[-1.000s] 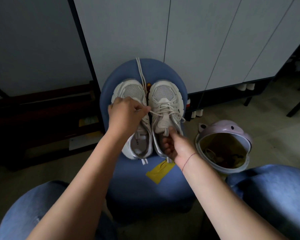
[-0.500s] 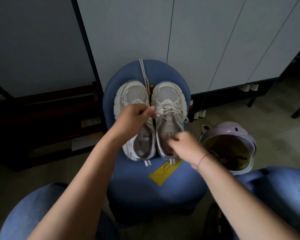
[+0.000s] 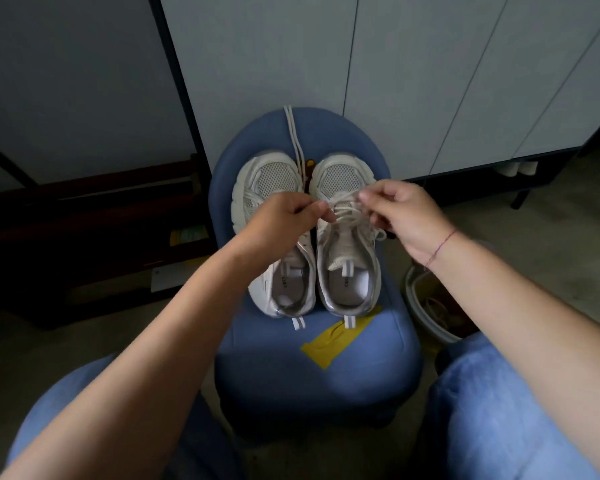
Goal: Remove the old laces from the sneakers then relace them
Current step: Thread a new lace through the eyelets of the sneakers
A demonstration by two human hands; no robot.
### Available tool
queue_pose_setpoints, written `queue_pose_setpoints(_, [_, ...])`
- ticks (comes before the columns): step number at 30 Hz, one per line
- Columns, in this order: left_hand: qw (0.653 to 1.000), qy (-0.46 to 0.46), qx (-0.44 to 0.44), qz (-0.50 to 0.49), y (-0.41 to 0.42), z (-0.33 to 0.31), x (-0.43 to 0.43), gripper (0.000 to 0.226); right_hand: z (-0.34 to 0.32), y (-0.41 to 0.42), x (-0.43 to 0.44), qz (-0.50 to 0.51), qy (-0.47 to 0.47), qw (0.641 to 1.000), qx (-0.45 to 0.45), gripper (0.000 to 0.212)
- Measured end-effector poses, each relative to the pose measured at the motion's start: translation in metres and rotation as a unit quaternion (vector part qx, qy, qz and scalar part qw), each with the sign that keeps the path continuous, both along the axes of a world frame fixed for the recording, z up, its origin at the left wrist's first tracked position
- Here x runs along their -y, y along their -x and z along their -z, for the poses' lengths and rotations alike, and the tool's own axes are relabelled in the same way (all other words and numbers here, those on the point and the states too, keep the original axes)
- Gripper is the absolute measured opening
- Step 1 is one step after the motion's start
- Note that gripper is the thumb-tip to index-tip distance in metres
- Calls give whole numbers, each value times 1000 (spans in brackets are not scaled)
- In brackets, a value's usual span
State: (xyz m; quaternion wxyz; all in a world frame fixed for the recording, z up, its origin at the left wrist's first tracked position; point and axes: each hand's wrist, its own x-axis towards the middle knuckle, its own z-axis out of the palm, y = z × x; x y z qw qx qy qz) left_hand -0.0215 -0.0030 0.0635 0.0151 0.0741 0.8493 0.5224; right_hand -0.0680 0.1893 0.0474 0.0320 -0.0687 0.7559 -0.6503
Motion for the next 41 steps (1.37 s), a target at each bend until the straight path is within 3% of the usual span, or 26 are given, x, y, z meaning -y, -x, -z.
queue_pose_setpoints(2, [999,-31,35,12,3,1,1,30,2,6,-1,68,96,990,77,19])
queue_pose_setpoints(3, [997,-43,54,20,3,4,1,30,3,8,-2,87,83,990,76,18])
queue_pose_setpoints(5, [995,-55,83,26,1,12,1,29,1,7,-2,91,-54,994,-13,12])
queue_pose_setpoints(7, [993,-67,96,18,-1,20,-1,29,-7,2,0,9,-177,973,-149,27])
queue_pose_setpoints(9, [991,-88,96,9,-2,23,-5,29,-9,-7,7,-106,-234,950,-176,34])
queue_pose_setpoints(11, [989,-113,90,3,0,20,-9,29,-8,-13,14,-143,-278,931,-191,26])
queue_pose_setpoints(14, [989,-124,77,2,3,15,-6,28,-12,-11,11,-88,-249,942,-205,6])
queue_pose_setpoints(20, [987,-123,102,11,4,15,11,26,-14,10,-13,116,-154,971,-144,21])
queue_pose_setpoints(23, [985,-125,120,25,5,14,15,25,-11,13,-10,142,-132,973,-128,10])
queue_pose_setpoints(27, [953,-259,158,-4,8,15,14,20,-14,7,-2,195,-196,941,-196,10])
queue_pose_setpoints(28, [946,-282,162,-15,9,16,14,18,-15,3,1,170,-178,952,-182,3])
queue_pose_setpoints(30, [941,-295,161,-38,10,19,11,17,-14,-12,10,75,-132,986,-73,12])
queue_pose_setpoints(32, [943,-289,150,-64,11,21,8,19,-2,-29,20,-18,-118,991,52,14])
queue_pose_setpoints(33, [947,-279,139,-78,12,21,6,20,7,-34,24,-40,-147,986,63,17])
queue_pose_setpoints(36, [960,-230,104,-121,12,23,0,16,34,-42,40,-45,-224,973,29,40])
queue_pose_setpoints(41, [955,-225,112,-154,17,33,-8,8,53,-42,65,71,-46,991,108,31])
